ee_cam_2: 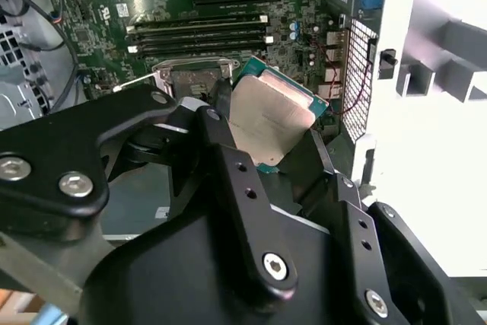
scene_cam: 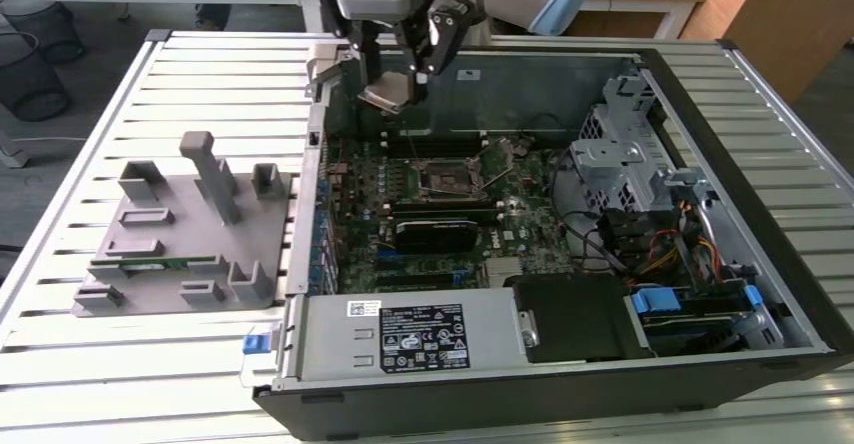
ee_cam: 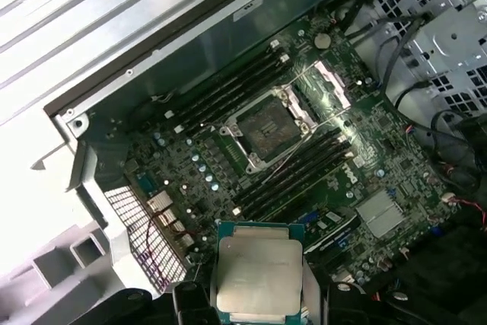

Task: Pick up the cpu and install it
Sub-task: 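Place the cpu into insertion slot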

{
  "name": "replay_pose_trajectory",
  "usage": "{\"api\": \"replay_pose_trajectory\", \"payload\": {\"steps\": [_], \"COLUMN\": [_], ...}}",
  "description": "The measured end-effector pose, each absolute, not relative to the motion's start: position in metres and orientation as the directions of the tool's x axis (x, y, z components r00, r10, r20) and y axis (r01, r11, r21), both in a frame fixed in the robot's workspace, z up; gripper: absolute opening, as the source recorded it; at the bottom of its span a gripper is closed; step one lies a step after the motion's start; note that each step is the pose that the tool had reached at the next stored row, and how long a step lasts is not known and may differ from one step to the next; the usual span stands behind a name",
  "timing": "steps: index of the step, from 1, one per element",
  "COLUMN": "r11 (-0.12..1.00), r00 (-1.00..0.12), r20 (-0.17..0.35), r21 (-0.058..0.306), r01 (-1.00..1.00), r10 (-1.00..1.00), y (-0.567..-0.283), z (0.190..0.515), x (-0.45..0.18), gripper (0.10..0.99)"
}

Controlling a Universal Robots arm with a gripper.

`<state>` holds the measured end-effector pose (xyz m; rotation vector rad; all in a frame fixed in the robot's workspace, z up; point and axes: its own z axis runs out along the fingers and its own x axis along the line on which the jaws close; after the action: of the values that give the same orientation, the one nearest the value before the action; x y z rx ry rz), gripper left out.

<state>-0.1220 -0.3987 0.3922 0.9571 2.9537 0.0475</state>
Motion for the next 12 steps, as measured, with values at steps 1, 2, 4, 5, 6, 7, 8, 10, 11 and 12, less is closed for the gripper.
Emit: {"api": "replay_pose_trajectory", "payload": {"steps": [1,2,4,5,6,7,8,10,11,12], "r11": [0.8,0.791,0.772,0.762,0.751,0.741,0.73,0.709,0.698,0.686], "r00": [-0.8,-0.791,-0.771,-0.761,-0.751,-0.741,-0.73,-0.709,-0.697,-0.686], "r20": [-0.025,-0.025,-0.025,-0.025,-0.025,-0.025,-0.025,-0.025,-0.025,-0.025], "r21": [0.04,0.04,0.04,0.04,0.04,0.04,0.04,0.04,0.04,0.04], "r01": [0.598,0.61,0.635,0.647,0.659,0.67,0.682,0.704,0.715,0.726], "r10": [0.599,0.611,0.636,0.648,0.66,0.671,0.683,0.705,0.716,0.727], "y": [-0.3987,-0.3987,-0.3986,-0.3986,-0.3986,-0.3986,-0.3986,-0.3985,-0.3985,-0.3985], "z": [0.3921,0.3921,0.392,0.392,0.392,0.392,0.392,0.3919,0.3919,0.3918], "x": [-0.122,-0.122,-0.122,-0.122,-0.122,-0.122,-0.122,-0.122,-0.122,-0.122], "gripper": [0.537,0.537,0.537,0.537,0.537,0.537,0.537,0.537,0.537,0.537]}}
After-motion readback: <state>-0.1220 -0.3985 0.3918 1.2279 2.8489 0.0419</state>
